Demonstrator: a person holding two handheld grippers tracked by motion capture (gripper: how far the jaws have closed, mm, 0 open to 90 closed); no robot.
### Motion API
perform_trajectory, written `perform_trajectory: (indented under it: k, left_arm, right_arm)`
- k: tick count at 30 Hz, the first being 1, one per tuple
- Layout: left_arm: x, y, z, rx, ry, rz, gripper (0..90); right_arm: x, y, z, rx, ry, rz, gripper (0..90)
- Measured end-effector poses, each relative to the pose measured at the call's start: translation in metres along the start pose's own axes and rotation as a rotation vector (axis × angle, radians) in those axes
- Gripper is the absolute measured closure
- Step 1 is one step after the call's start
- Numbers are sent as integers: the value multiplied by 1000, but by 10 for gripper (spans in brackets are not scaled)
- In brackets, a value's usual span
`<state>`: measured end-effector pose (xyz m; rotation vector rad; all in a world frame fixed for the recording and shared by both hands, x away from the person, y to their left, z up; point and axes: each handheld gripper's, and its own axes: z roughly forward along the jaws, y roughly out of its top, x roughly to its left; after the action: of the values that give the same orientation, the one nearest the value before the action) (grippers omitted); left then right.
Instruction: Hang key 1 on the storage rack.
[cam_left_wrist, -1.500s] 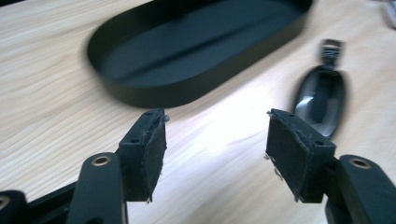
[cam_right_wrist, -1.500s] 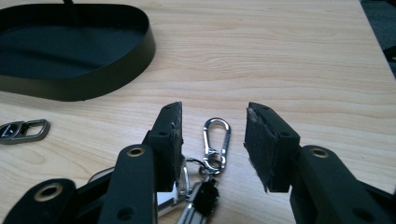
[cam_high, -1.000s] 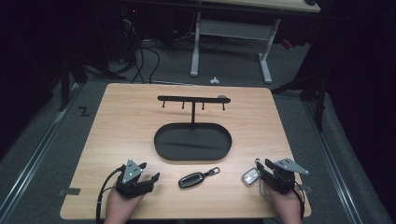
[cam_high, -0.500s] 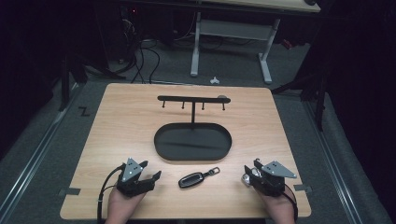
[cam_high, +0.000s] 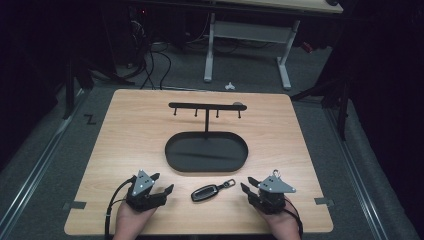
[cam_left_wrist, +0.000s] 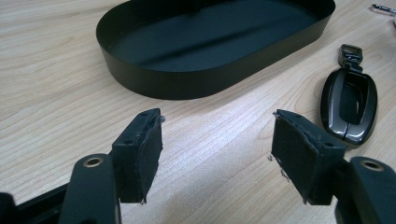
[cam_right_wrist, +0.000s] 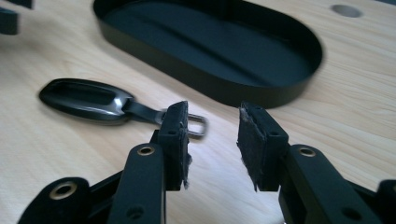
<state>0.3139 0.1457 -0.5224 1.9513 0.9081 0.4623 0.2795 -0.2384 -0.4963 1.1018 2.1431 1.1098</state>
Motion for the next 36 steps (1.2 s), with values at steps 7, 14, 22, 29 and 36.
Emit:
perform_trajectory:
  k: [7, 14, 22, 29, 36]
  left_arm:
    - [2, -3, -2, 2, 10, -5, 340]
    - [5, -6, -8, -4, 14, -18, 341]
    - [4, -10, -10, 5, 19, -19, 342]
    - [2, -15, -16, 17, 31, -11, 342]
    - [4, -17, -21, 14, 38, -16, 344]
  right_arm:
    - [22, 13, 18, 17, 55, -38, 624]
    - [49, 36, 41, 22, 121, -55, 685]
    - [74, 35, 59, 50, 244, -54, 900]
    - [86, 37, 71, 75, 256, -84, 900]
    - [96, 33, 84, 142, 263, -120, 900]
